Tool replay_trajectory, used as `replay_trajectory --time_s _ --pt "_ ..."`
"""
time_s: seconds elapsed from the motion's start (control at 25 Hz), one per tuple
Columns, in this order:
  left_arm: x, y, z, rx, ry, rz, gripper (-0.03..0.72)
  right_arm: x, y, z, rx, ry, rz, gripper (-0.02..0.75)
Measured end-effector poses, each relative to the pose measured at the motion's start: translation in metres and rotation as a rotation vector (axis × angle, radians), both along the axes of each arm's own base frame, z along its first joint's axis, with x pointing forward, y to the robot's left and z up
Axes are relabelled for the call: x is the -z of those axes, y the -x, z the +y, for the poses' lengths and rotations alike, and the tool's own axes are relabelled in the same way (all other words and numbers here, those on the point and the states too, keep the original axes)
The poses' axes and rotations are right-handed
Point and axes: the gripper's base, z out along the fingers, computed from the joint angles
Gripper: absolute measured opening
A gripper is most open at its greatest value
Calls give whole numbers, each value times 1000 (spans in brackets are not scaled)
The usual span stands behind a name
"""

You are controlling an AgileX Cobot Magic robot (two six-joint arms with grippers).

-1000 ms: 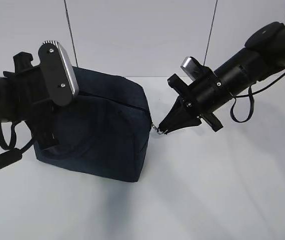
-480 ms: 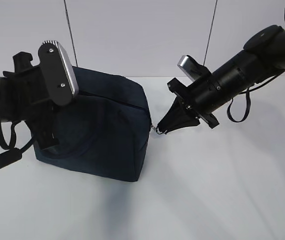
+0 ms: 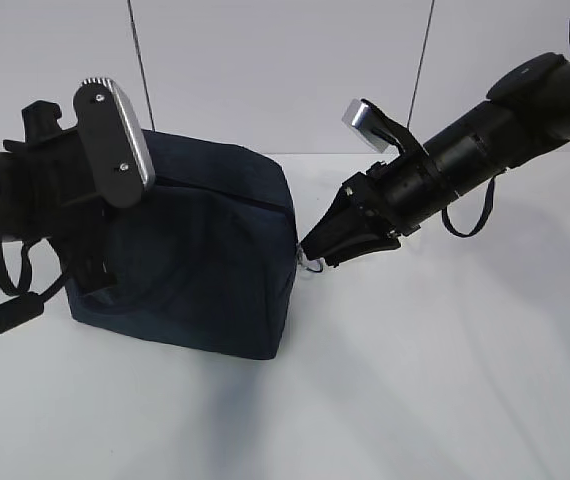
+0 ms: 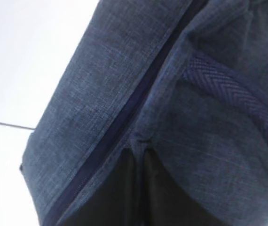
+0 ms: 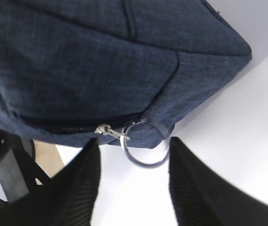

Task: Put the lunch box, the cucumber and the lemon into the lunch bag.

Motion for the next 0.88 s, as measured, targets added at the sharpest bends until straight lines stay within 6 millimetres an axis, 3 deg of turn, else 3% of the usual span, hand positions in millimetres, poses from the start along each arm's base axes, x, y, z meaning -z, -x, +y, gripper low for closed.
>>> replay_trajectory --time_s 0.08,0.2,0.44,0.6,0.88 --pt "-1 -1 1 -12 -1 -12 -4 0 0 0 -24 -4 -31 403" --pt "-2 -5 6 -33 -11 -31 -4 2 1 -2 -67 26 -61 433" --pt "-2 -14 26 -99 -21 -36 -3 -6 7 -11 -170 141 -142 442" --pt "-2 -16 29 -109 -23 -37 -3 -19 10 -12 -214 148 -211 442" --pt "1 -14 28 -114 14 10 -4 -25 9 -8 -239 83 -277 442"
